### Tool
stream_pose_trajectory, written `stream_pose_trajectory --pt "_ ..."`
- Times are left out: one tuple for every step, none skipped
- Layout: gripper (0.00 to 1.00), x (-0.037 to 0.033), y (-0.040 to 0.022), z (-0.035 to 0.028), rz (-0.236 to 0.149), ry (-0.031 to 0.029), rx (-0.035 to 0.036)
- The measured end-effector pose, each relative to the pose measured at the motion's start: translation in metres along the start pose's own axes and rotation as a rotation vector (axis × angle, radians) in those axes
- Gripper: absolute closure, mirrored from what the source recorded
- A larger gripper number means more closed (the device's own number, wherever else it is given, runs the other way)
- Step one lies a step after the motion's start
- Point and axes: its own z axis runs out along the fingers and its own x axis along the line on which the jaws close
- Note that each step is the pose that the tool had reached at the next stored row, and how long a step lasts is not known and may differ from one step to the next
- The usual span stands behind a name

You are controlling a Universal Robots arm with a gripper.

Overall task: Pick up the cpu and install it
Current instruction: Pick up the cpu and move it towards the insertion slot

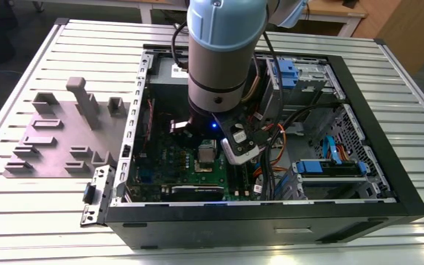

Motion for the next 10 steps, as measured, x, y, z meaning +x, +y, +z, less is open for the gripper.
stream_pose_trajectory --pt "0.53 0.0 0.0 0.0 0.0 0.0 0.0" --pt "0.53 0.0 0.0 0.0 0.0 0.0 0.0" --pt "0.53 0.0 0.0 0.0001 0.0 0.0 0.0" --pt "0.53 0.0 0.0 0.0001 0.0 0.0 0.0" --pt "0.53 0.0 0.0 0.0001 0.0 0.0 0.0" --pt "0.53 0.0 0.0 0.0001 0.0 0.0 0.0" --pt "0.53 0.0 0.0 0.0001 0.0 0.0 0.0" --pt "0.53 0.0 0.0 0.0001 0.0 0.0 0.0" --pt "0.53 0.0 0.0 0.0004 0.0 -0.0001 -0.0001" --pt "0.53 -0.0001 0.0001 0.0011 0.0 -0.0003 -0.0005"
